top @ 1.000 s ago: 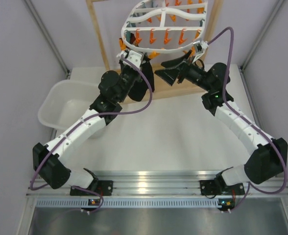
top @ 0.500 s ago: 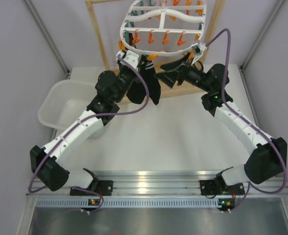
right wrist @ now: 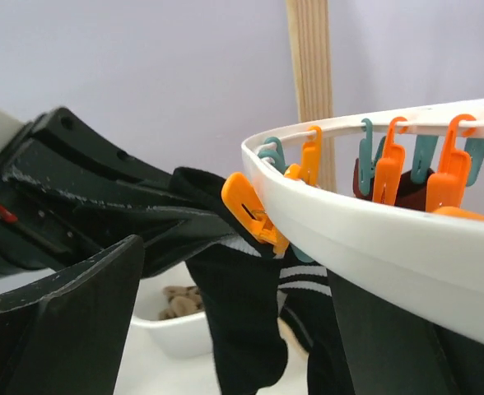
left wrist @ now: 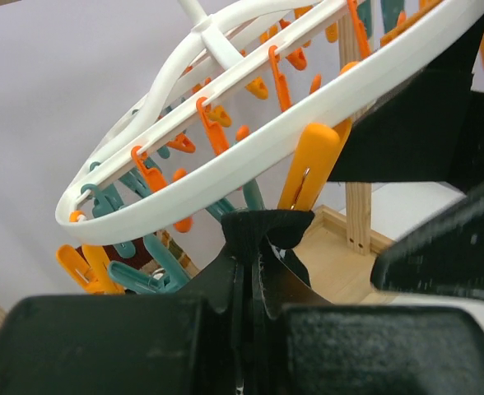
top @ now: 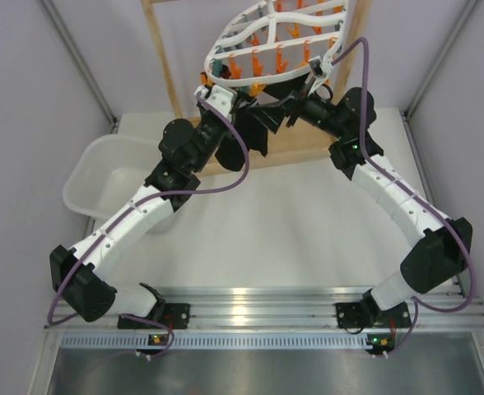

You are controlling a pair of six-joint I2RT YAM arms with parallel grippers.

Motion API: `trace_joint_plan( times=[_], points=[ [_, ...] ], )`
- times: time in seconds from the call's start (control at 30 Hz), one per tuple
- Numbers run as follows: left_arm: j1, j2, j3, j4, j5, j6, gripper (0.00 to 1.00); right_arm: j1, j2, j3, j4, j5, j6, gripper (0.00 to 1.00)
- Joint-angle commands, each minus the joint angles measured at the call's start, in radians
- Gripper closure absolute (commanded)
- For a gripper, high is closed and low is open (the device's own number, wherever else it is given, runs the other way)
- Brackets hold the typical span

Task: Clip the socks to the hanger
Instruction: Clamp the sock onto the hanger.

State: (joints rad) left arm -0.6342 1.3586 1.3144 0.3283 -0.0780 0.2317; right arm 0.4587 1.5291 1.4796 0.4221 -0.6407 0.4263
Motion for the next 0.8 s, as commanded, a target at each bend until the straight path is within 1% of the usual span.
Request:
trace_joint_plan(
  times=[0.0, 0.07, 0.13, 0.23, 0.27, 0.3, 0.37, 0.53, 0.63, 0.67, 0.73, 0.77],
  points=[
    [0.007, -0.033, 0.011, 0.081, 0.0, -0.023, 1.0, 0.021, -0.053, -0.05, 0.027, 0.01, -0.256, 0.1],
    [0.007, -0.029, 0.016, 0.083, -0.003, -0.026, 1.0, 0.024, -0.07, -0.096, 0.035, -0.004, -0.342, 0.09],
    [0.005, -0.024, 0.017, 0.083, -0.011, -0.032, 1.0, 0.021, -0.079, -0.137, 0.044, -0.005, -0.391, 0.08],
    [0.007, -0.023, 0.022, 0.083, -0.02, -0.042, 1.0, 0.021, -0.106, -0.195, 0.075, 0.022, -0.474, 0.05],
    [0.008, -0.019, 0.023, 0.083, -0.023, -0.043, 1.0, 0.02, -0.121, -0.217, 0.099, 0.05, -0.478, 0.04],
    [0.007, -0.019, 0.023, 0.083, -0.023, -0.043, 1.0, 0.018, -0.127, -0.235, 0.153, 0.056, -0.475, 0.04],
    [0.008, -0.021, 0.022, 0.084, -0.026, -0.046, 1.0, 0.012, -0.133, -0.266, 0.191, 0.05, -0.471, 0.04],
    [0.008, -0.029, 0.002, 0.127, -0.016, -0.057, 1.0, 0.003, -0.107, -0.22, 0.256, 0.021, -0.353, 0.04],
    [0.007, -0.039, -0.017, 0.17, 0.007, -0.058, 0.94, 0.001, -0.086, -0.171, 0.294, 0.021, -0.285, 0.05],
    [0.008, -0.041, -0.023, 0.178, 0.017, -0.06, 0.88, 0.001, -0.07, -0.159, 0.302, 0.019, -0.27, 0.05],
    [0.008, -0.053, -0.029, 0.192, 0.047, -0.06, 0.8, -0.009, -0.049, -0.128, 0.332, 0.027, -0.226, 0.05],
    [0.007, -0.058, -0.032, 0.196, 0.055, -0.063, 0.73, -0.014, -0.043, -0.124, 0.345, 0.027, -0.213, 0.05]
  ],
)
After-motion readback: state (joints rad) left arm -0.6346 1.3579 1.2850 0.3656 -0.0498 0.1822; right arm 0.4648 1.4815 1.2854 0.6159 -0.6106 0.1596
